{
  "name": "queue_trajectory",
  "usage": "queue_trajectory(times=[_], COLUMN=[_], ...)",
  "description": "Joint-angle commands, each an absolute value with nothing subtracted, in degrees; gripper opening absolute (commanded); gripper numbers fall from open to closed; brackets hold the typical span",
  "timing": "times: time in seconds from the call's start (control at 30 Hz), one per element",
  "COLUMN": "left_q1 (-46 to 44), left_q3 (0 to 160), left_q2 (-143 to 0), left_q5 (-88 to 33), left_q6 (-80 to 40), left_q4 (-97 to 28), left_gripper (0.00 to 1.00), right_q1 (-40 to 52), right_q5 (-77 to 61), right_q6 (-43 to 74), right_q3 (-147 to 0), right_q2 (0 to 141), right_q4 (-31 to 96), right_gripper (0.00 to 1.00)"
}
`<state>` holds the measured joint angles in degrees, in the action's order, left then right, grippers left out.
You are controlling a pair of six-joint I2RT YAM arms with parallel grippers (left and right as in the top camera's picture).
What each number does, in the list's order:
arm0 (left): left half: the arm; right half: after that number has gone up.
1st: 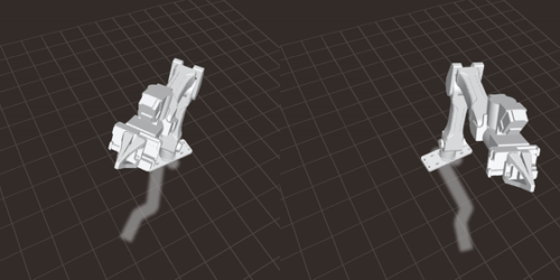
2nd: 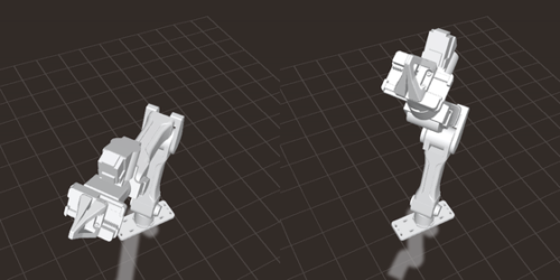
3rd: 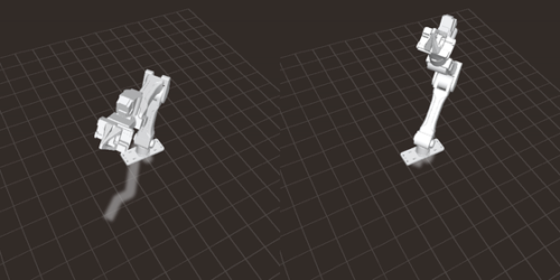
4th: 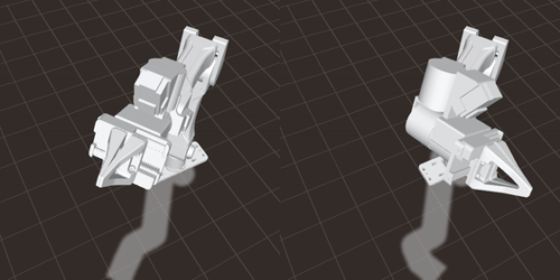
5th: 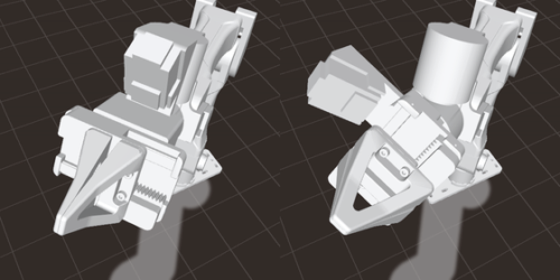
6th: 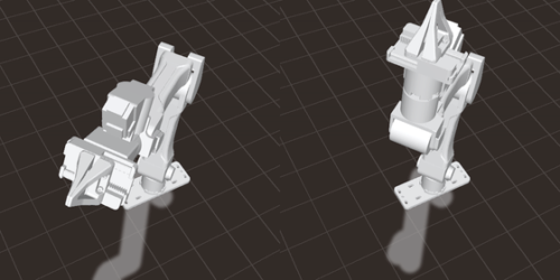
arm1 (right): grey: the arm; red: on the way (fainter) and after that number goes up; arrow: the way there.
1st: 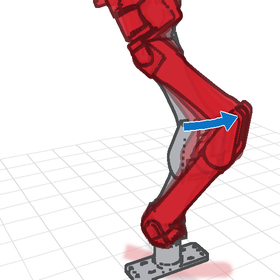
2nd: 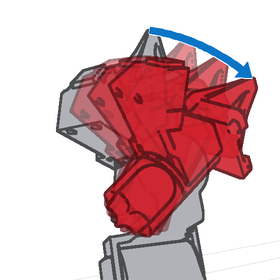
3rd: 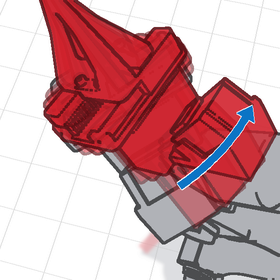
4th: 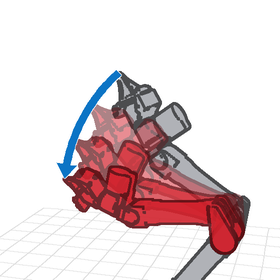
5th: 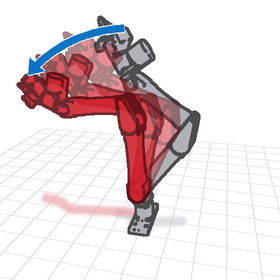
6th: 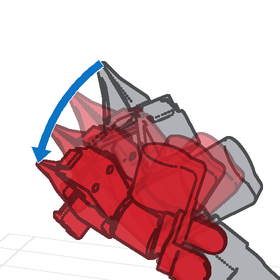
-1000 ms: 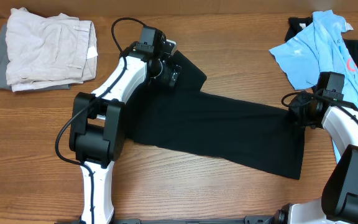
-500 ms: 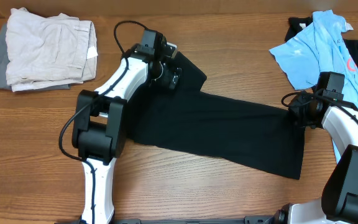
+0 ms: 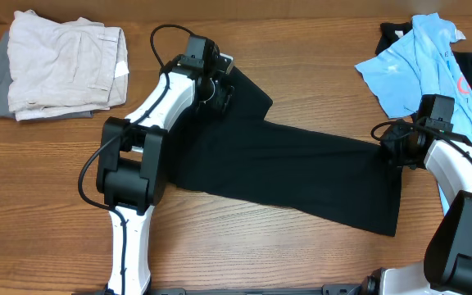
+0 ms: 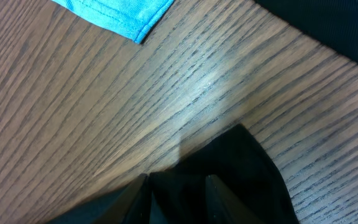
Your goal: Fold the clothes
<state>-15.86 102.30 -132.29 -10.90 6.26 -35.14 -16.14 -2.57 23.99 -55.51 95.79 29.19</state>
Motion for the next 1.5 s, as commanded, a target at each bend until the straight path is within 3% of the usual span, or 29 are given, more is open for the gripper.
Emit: queue_trajectory(times=[0.0,0.07,0.13,0.17,0.23,0.33,0.5,0.97,1.3,1.4,1.47], left_q1=[-15.7,-15.7,-15.7,-15.7,-15.7,-15.5,-13.7,-13.0,-13.1,-13.1,-13.1], left_q3=[106.7,108.2,109.4,109.8,109.9,109.5,108.6,108.6,108.6,108.6,108.6], left_q2=[-133.0,-133.0,-132.9,-133.0,-133.0,-133.1,-133.8,-137.8,-138.9,-138.9,-138.9], left_q5=[-11.4,-11.4,-10.2,-9.4,-7.6,-4.1,-7.5,-12.1,-14.0,-14.0,-14.0], left_q6=[6.6,6.5,5.3,5.1,5.1,5.2,7.0,7.7,7.7,7.7,7.7], left_q4=[-36.3,-37.3,-38.2,-38.5,-38.8,-39.2,-38.7,-37.1,-36.4,-36.4,-36.4], left_gripper=[0.52,0.38,0.31,0.34,0.59,0.60,0.73,0.70,0.47,0.27,0.20], right_q1=[-16.4,-16.4,-16.4,-16.4,-16.4,-16.4,-16.4,-16.4,-16.4,-16.4,-16.4], right_q5=[-2.7,-2.7,-2.7,-2.7,-2.7,-2.7,-2.7,-3.6,-3.6,-3.6,-3.6], right_q6=[24.2,24.2,24.2,24.2,24.2,24.2,24.2,24.2,24.2,24.2,24.2], right_q3=[-56.6,-56.6,-56.6,-56.6,-56.6,-56.6,-56.6,-56.6,-56.6,-56.6,-56.6], right_q2=[94.4,94.4,94.4,94.4,94.4,94.4,94.4,94.4,94.4,94.4,94.4], right_q4=[28.8,28.8,28.8,28.8,28.8,28.8,28.8,28.8,28.8,28.8,28.6], right_gripper=[0.33,0.33,0.33,0.33,0.33,0.33,0.32,0.33,0.33,0.33,0.33])
